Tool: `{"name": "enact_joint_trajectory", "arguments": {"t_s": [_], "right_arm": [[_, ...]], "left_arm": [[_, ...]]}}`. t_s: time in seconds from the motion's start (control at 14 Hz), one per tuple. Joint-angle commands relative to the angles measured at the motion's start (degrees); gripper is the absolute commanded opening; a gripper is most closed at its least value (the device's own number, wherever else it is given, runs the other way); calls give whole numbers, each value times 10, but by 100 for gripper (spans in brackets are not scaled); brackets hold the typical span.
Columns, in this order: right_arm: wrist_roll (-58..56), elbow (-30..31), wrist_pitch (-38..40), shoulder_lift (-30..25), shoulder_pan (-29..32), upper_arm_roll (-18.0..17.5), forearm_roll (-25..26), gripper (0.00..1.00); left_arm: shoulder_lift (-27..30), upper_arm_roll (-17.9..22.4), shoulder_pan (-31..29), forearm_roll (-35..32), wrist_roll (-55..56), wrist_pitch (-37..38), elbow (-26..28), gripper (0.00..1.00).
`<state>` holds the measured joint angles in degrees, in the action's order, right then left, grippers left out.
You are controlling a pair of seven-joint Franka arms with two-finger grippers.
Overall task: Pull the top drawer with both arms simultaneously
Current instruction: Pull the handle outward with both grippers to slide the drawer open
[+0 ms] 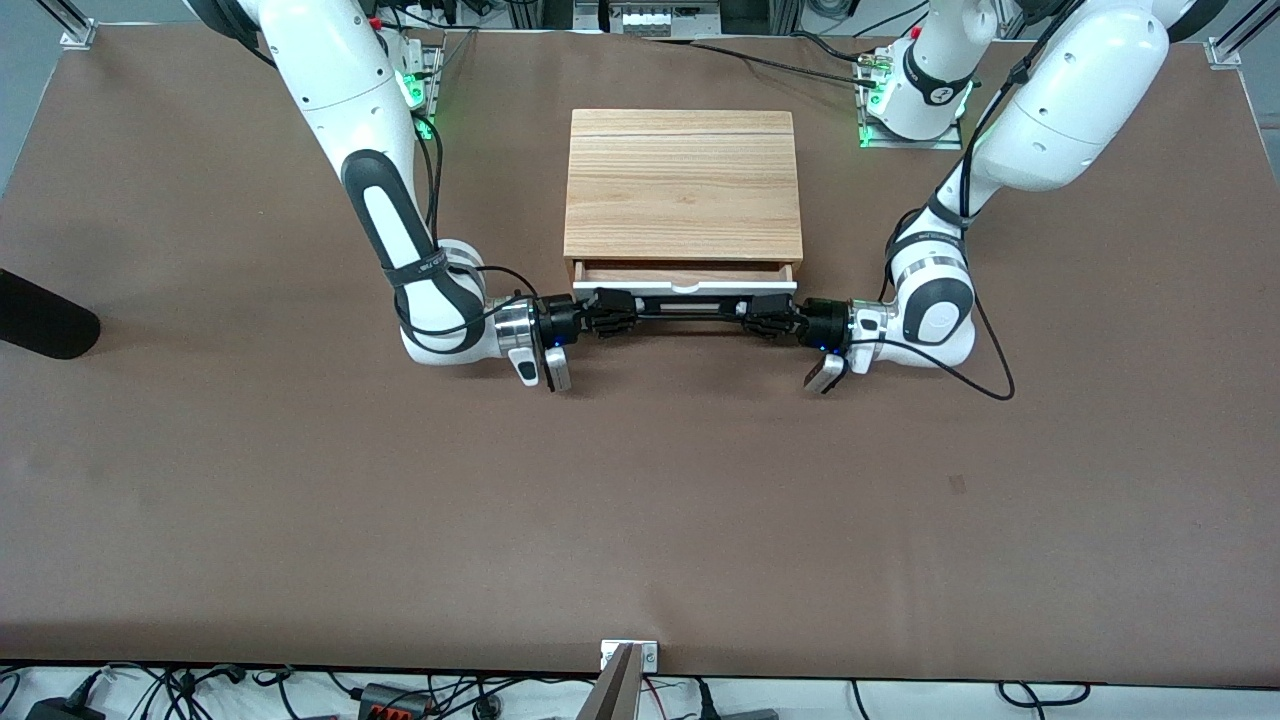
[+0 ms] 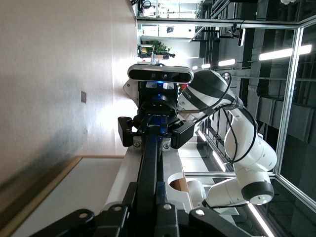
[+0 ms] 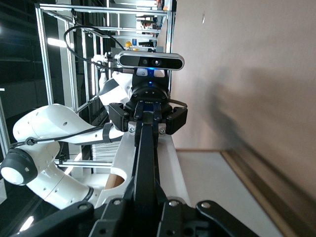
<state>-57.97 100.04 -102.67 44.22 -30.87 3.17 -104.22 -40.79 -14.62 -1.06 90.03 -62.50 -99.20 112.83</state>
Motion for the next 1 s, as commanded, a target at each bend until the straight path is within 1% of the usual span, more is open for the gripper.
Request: {"name": "enact_joint_trajectory", "arguments": {"t_s": [0.0,0.29,0.5,0.57,0.64,0.71,0.79,0.86,0.93], "right_arm": [[10,-38,-3,24,7,-1,12,0],[29,-83,-4,50,11,3,14,0],[48,-108,-5,60,12,3,14,0],[48,-115,-5,64,12,3,14,0],[49,-118,-5,68,12,3,13,0],[48,-120,-5,68,12,3,12,0],[48,-118,-5,68,12,3,13,0],[51,-120,-5,68,12,3,14,19],[62,-120,-5,67,12,3,16,99]], "left_arm": [[-50,18,-1,-22,33,4,-90,1],[-76,22,0,-23,59,-9,-146,1],[-78,25,3,-26,62,-30,-147,2],[-77,25,1,-28,65,-30,-147,10],[-76,25,-1,-28,78,-29,-147,27],[-75,25,-1,-28,95,-28,-144,62],[-74,25,0,-28,96,-28,-141,100],[-69,26,-2,-28,98,-28,-141,100],[-69,25,-6,-29,99,-25,-140,100]]}}
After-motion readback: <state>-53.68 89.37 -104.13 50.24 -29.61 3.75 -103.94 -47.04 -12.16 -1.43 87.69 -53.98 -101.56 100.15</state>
